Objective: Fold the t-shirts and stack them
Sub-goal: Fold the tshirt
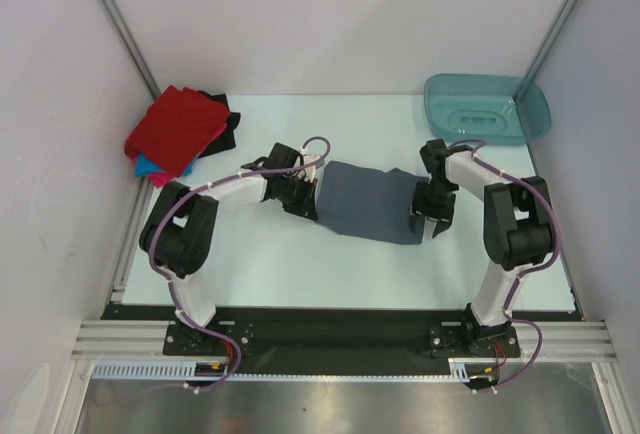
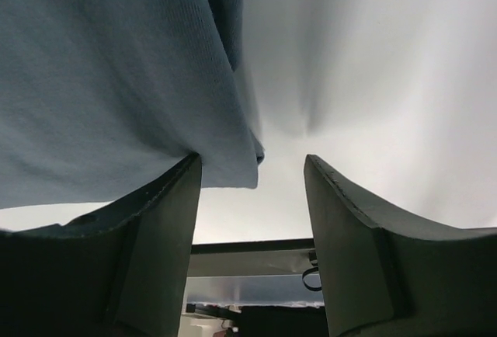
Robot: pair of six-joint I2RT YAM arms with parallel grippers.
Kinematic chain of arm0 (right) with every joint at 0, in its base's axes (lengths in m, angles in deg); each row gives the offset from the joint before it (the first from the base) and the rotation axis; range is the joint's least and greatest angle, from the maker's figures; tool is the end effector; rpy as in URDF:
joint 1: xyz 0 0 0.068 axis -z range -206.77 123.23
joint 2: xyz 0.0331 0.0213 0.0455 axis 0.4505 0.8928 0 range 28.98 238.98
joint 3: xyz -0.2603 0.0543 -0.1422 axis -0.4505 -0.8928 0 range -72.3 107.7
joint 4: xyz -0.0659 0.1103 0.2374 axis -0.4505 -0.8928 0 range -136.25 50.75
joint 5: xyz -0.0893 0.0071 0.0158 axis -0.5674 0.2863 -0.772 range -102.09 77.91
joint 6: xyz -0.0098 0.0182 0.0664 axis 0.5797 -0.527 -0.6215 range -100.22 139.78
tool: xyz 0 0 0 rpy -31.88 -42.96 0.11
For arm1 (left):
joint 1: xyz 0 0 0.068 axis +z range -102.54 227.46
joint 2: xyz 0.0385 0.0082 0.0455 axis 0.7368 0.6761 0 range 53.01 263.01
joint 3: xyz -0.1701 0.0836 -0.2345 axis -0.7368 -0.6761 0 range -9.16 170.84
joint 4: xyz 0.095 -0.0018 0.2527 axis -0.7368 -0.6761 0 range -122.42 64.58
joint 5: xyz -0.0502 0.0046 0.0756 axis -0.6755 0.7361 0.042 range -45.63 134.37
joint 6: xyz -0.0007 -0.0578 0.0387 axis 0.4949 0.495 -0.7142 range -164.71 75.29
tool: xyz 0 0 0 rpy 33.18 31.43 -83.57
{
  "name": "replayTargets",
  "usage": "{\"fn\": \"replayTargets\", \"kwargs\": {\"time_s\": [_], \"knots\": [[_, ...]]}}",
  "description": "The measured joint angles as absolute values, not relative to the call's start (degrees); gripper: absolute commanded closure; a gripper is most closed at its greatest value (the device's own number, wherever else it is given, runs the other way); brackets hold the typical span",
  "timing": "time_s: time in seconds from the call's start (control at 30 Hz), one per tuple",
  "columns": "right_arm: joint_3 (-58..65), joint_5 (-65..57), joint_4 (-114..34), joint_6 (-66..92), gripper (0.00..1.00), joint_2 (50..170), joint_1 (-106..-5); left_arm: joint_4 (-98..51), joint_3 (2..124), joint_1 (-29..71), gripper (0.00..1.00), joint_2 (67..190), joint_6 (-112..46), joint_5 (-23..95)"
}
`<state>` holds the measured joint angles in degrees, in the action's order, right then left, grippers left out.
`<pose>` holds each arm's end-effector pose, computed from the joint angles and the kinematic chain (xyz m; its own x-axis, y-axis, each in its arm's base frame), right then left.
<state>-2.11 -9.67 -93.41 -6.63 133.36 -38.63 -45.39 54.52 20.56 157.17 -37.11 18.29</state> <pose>0.3328 0.0723 0.1742 -0.9680 0.2509 -0.0072 0.2502 0.9669 0.0506 0.3326 -0.1966 0.1703 -0.8483 0.2972 -0.4382 0.4919 0.7487 -0.4444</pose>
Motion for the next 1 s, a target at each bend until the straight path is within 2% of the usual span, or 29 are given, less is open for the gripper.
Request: {"fn": "replayTargets", "kwargs": {"time_s": [0.33,0.43,0.47,0.53,0.57,0.63,1.0], "knots": [[-2.9,-7.81,-91.9,-7.07,0.41,135.7,-40.14,-48.8,55.46,20.98,0.98,157.17,-40.28,20.25],[-3.62,-6.11,-90.59,-6.96,0.5,135.7,-40.01,-48.99,55.46,20.98,0.98,157.19,-40.33,20.23],[-3.82,-5.26,-90.06,-6.98,0.6,135.72,-39.9,-49.06,55.46,20.98,0.99,157.23,-40.33,20.23],[-4.06,-3.53,-89.08,-7.0,0.71,135.85,-39.77,-49.15,55.46,20.98,0.99,157.3,-40.33,20.23],[-4.06,-2.52,-88.64,-7.13,0.86,136.02,-39.75,-49.17,55.46,20.98,0.99,157.34,-40.33,20.23],[-4.08,-1.1,-88.12,-7.18,1.0,136.11,-39.7,-49.19,55.46,20.98,0.99,157.43,-40.33,20.23],[-2.29,-5.32,-90.74,-8.36,1.0,136.74,-40.62,-49.19,55.46,21.02,0.99,158.48,-40.65,20.19]]}}
